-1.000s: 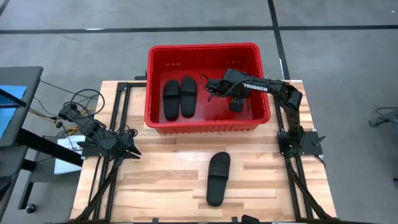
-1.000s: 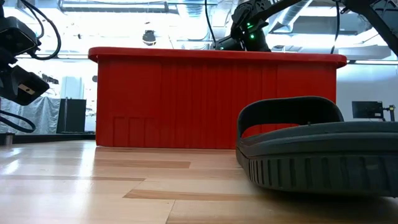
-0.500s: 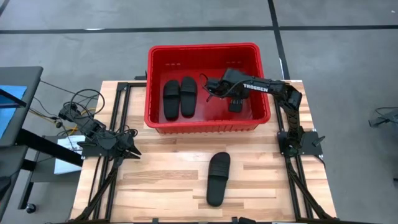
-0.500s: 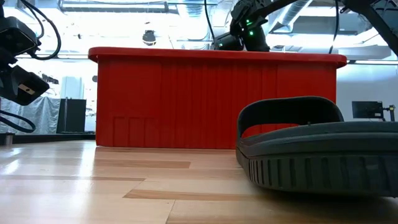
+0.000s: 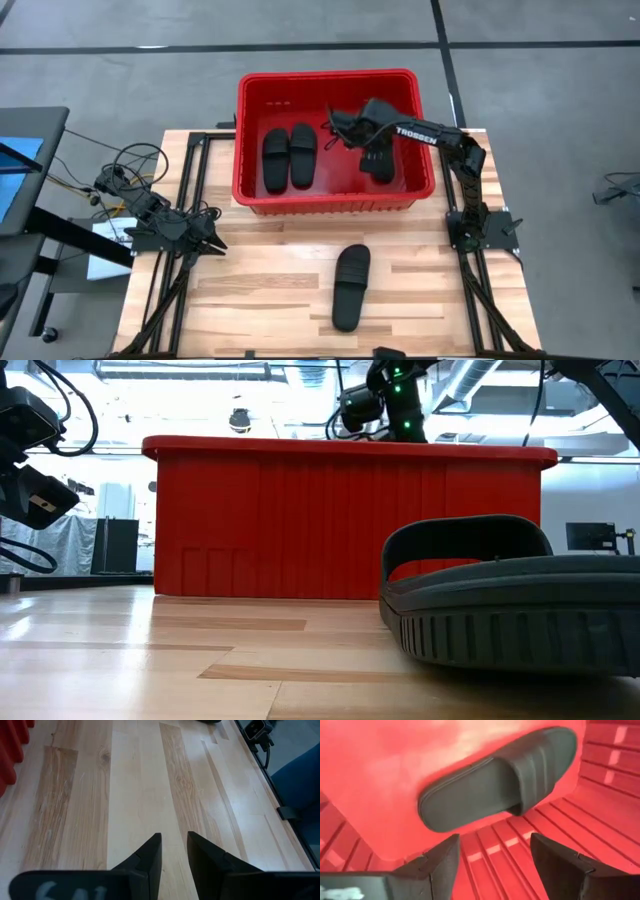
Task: Pick and place slides into bin
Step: Put the black slides into the red box
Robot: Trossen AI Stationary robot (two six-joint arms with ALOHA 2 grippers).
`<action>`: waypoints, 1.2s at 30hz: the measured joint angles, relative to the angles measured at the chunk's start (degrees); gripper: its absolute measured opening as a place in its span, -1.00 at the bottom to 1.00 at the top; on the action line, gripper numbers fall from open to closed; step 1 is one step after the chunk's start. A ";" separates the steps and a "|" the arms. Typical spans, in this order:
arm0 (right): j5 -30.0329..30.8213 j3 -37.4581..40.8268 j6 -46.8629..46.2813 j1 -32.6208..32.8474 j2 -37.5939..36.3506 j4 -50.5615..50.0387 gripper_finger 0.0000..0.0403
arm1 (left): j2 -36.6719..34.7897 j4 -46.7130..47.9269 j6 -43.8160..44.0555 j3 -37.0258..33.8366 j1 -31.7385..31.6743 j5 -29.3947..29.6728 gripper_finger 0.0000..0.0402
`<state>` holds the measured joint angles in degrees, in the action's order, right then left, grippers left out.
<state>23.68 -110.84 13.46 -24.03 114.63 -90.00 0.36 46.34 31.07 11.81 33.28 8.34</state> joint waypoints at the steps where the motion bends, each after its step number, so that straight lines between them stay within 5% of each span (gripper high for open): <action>1: 0.00 -0.59 0.07 0.00 0.00 -0.01 0.16 | 0.00 0.00 0.00 -0.02 0.00 0.00 -0.60; 12: -0.82 -9.26 0.25 0.37 -5.27 0.00 0.16 | 0.00 -0.01 0.00 -0.01 0.01 0.00 -0.60; 21: -15.40 -10.50 -5.80 4.43 -18.67 0.00 0.16 | 0.00 0.00 0.00 0.00 0.00 0.00 -0.60; 30: -32.23 -10.50 -15.02 16.15 -26.99 0.45 0.16 | 0.00 0.00 0.00 -0.02 0.00 0.00 -0.60; 36: -32.78 -10.50 -21.99 27.58 -27.01 4.24 0.16 | 0.00 -0.02 0.01 -0.01 0.01 0.01 -0.60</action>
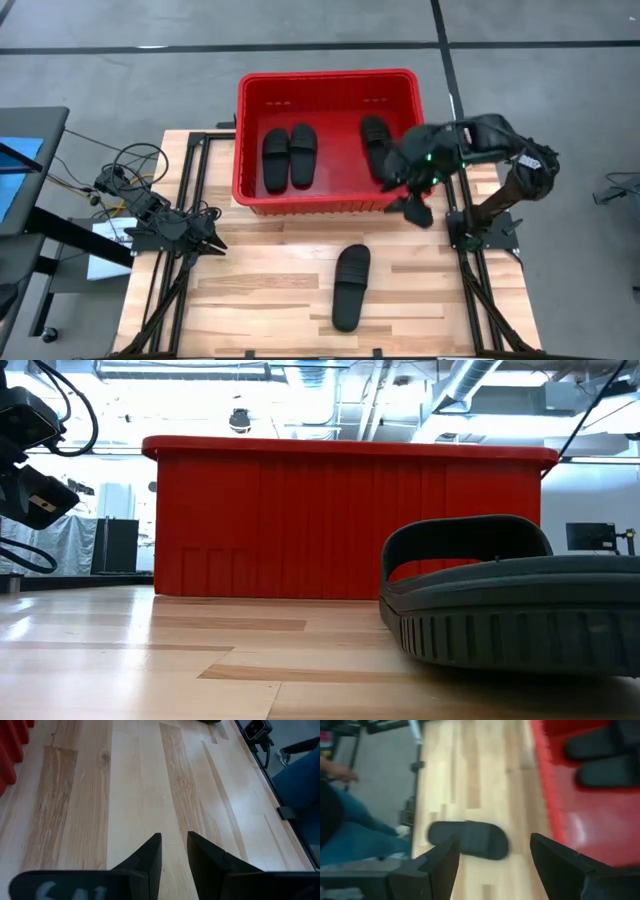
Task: Pick and place slides into bin
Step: Put the black slides into the red box
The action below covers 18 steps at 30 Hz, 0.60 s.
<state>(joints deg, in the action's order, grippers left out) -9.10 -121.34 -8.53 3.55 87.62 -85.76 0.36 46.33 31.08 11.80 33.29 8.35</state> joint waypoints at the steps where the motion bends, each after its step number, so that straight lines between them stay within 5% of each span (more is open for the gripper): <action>1: 0.02 -0.01 -1.14 1.72 0.49 0.82 0.16 | 0.00 0.02 -0.01 0.01 -0.01 0.01 -0.60; 4: 0.87 0.00 -3.70 6.32 2.59 1.95 0.16 | 0.00 0.00 -0.01 0.01 0.01 0.01 -0.60; 12: 15.22 0.15 -8.85 15.28 11.08 -4.38 0.16 | 0.00 0.00 0.00 0.00 0.01 -0.01 -0.60; 18: 15.91 0.63 -9.23 17.43 16.04 -4.31 0.16 | 0.00 0.00 0.01 -0.01 0.01 -0.01 -0.60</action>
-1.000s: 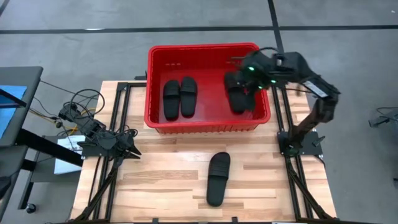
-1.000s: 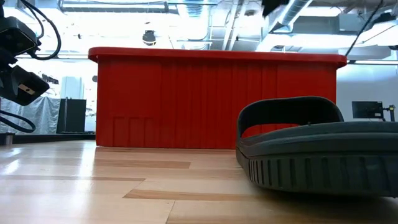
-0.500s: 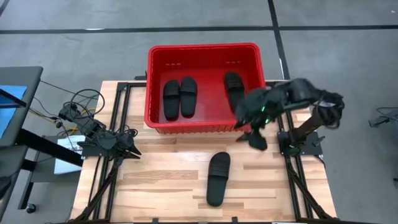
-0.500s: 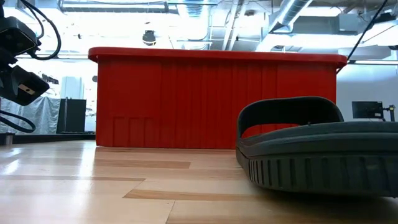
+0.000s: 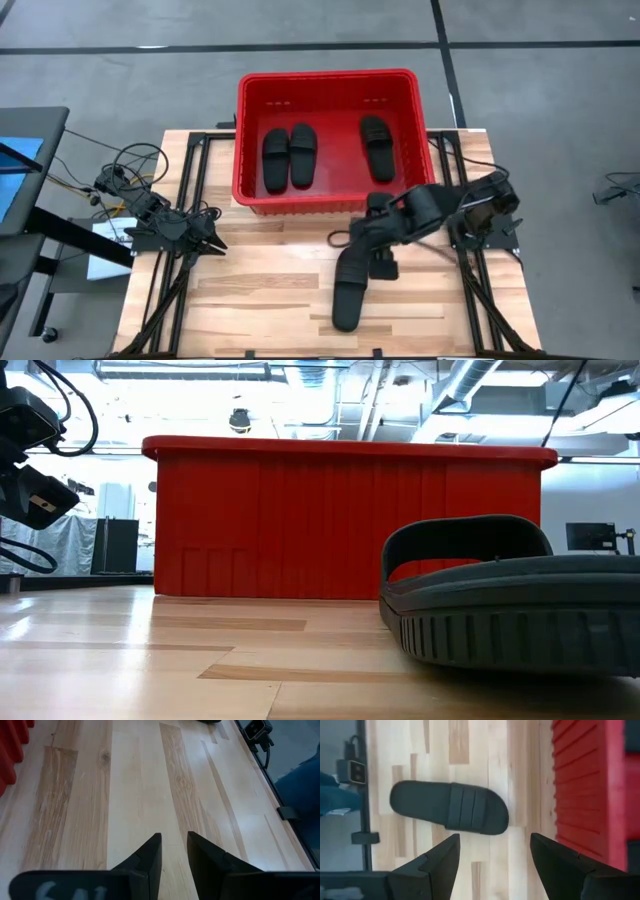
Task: Pick and place slides into bin
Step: Put the black slides into the red box
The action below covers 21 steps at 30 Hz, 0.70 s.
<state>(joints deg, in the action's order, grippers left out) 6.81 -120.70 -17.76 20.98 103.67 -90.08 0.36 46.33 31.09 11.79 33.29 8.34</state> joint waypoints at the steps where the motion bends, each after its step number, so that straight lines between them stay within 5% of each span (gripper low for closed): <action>1: -0.34 0.02 -0.51 0.32 0.92 0.11 0.16 | 0.00 0.02 -0.01 0.01 -0.01 0.00 -0.60; 21: 0.00 0.02 -12.36 8.52 13.09 2.39 0.16 | 0.00 0.02 -0.02 0.00 -0.02 0.00 -0.60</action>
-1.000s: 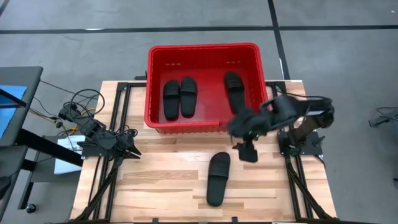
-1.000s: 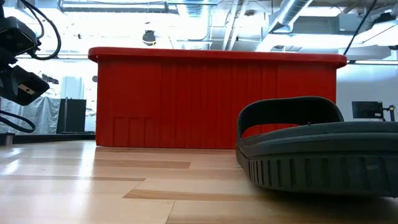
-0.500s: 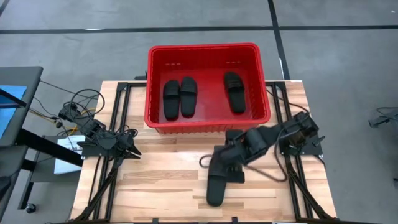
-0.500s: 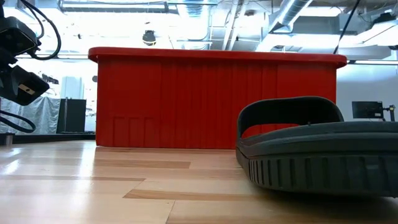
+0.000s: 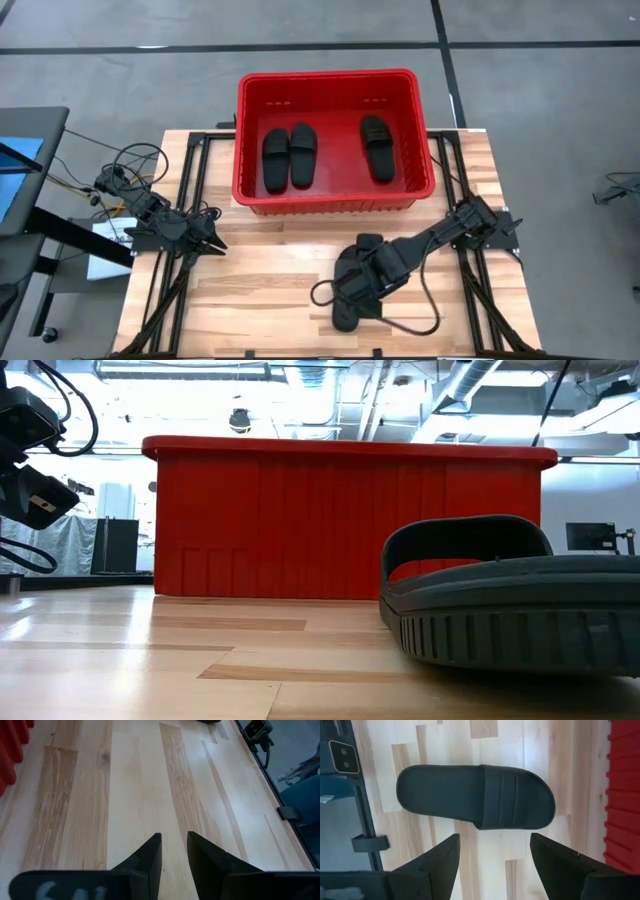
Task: Pick and place slides into bin
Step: Put the black slides into the red box
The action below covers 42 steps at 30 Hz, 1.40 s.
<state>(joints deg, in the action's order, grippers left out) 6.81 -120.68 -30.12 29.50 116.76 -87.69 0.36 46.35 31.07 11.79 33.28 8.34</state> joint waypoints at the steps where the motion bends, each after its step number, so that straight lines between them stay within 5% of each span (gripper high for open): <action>1: 0.08 0.00 -0.08 0.11 0.65 0.30 0.16 | 0.00 -0.02 0.00 0.00 0.02 0.00 -0.60; 16: 2.74 -0.10 -0.53 -2.88 6.86 -1.29 0.16 | 0.00 0.00 0.00 0.02 0.01 0.02 -0.60; 42: -8.63 0.01 0.70 3.24 10.56 14.92 0.16 | 0.00 0.00 0.00 0.00 0.02 0.00 -0.60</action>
<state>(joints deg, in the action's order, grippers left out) -1.82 -120.67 -29.42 32.74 127.31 -72.77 0.36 46.35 31.07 11.80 33.29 8.34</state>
